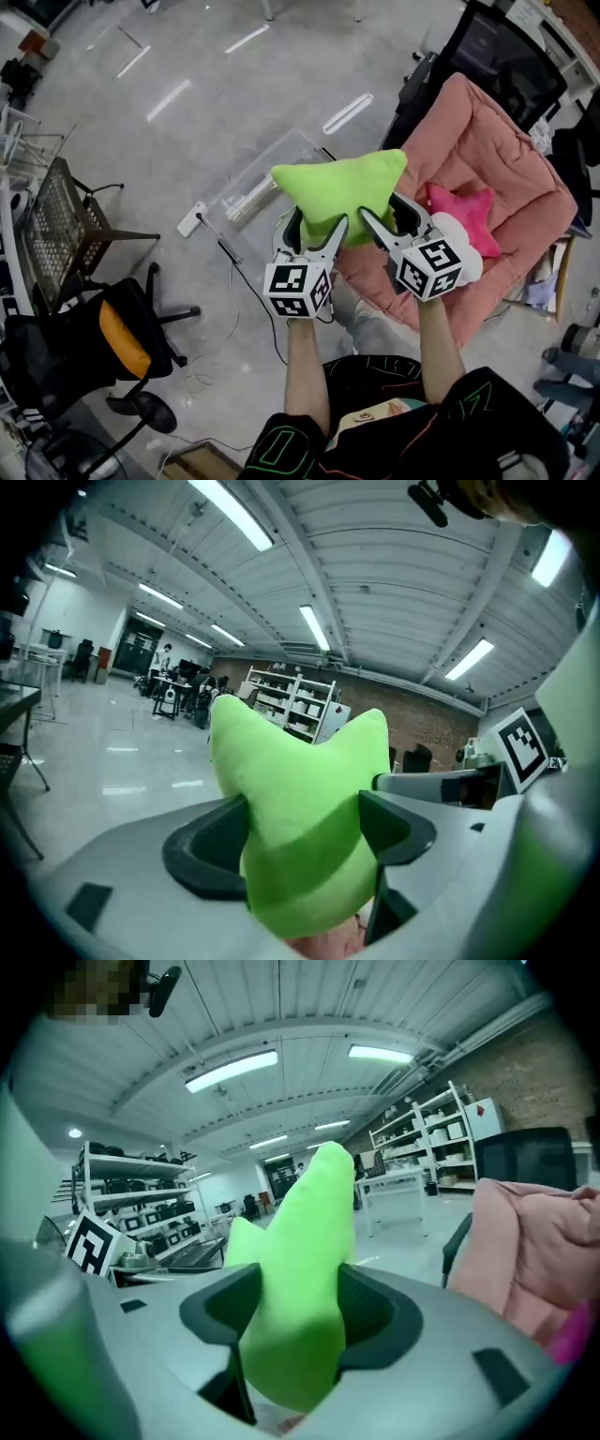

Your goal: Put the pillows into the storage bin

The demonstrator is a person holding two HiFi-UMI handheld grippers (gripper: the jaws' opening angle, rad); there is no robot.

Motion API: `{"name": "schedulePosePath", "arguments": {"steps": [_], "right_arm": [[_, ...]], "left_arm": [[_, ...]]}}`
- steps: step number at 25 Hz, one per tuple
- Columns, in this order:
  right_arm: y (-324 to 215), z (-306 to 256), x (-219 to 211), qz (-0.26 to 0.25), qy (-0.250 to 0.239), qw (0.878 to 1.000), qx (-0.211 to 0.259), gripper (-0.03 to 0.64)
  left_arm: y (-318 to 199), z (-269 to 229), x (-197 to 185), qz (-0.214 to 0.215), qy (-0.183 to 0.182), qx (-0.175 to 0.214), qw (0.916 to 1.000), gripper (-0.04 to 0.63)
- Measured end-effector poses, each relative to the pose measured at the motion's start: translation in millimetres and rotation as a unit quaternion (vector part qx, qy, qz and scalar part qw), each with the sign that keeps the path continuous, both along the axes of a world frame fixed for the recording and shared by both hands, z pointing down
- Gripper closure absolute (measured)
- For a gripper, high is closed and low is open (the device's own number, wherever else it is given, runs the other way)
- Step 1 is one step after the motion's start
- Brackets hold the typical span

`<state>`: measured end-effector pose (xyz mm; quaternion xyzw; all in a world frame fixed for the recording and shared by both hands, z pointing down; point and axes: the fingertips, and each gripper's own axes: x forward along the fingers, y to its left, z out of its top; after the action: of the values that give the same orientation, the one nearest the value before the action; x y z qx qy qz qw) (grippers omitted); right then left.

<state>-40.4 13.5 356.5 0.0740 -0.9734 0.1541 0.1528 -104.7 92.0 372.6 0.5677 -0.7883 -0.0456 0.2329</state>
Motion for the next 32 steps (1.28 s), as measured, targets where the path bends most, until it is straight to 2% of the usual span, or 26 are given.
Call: {"name": "schedulePosePath", "arguments": {"steps": [5,10,14,16,17,20,21,23,24,28,32], "right_arm": [[42,33,-90,-0.070,0.018,0.997,-0.014,0.351],[83,80,-153,-0.118,0.052,0.991,-0.033,0.351],[92,133,-191,-0.122,0.120,0.984,-0.049,0.347],[91,146,-204,-0.103,0.126,0.985,-0.052,0.348],[88,148,-209,-0.093,0.121,0.987,-0.052,0.348],[79,151,-212,-0.078,0.120,0.988,-0.057,0.350],[75,151,-208,-0.069,0.120,0.989,-0.057,0.376],[62,150,-194,-0.041,0.117,0.991,-0.056,0.548],[54,150,-187,-0.027,0.117,0.991,-0.054,0.603],[25,152,-154,0.017,0.118,0.991,-0.060,0.614],[-6,150,-114,0.082,0.122,0.987,-0.063,0.614]], "left_arm": [[50,31,-79,-0.066,0.017,-0.031,0.9972,0.222],[94,76,-134,-0.105,0.036,-0.063,0.9918,0.221],[110,121,-172,-0.122,0.063,-0.093,0.9861,0.227],[117,132,-189,-0.129,0.069,-0.094,0.9847,0.274],[118,135,-195,-0.128,0.071,-0.094,0.9848,0.275],[112,144,-203,-0.110,0.083,-0.094,0.9860,0.297],[109,145,-202,-0.103,0.086,-0.093,0.9866,0.320],[100,144,-200,-0.094,0.089,-0.088,0.9876,0.379],[94,144,-198,-0.091,0.090,-0.085,0.9881,0.429],[63,142,-182,-0.060,0.092,-0.081,0.9907,0.596],[21,139,-154,0.005,0.093,-0.082,0.9923,0.603]]}}
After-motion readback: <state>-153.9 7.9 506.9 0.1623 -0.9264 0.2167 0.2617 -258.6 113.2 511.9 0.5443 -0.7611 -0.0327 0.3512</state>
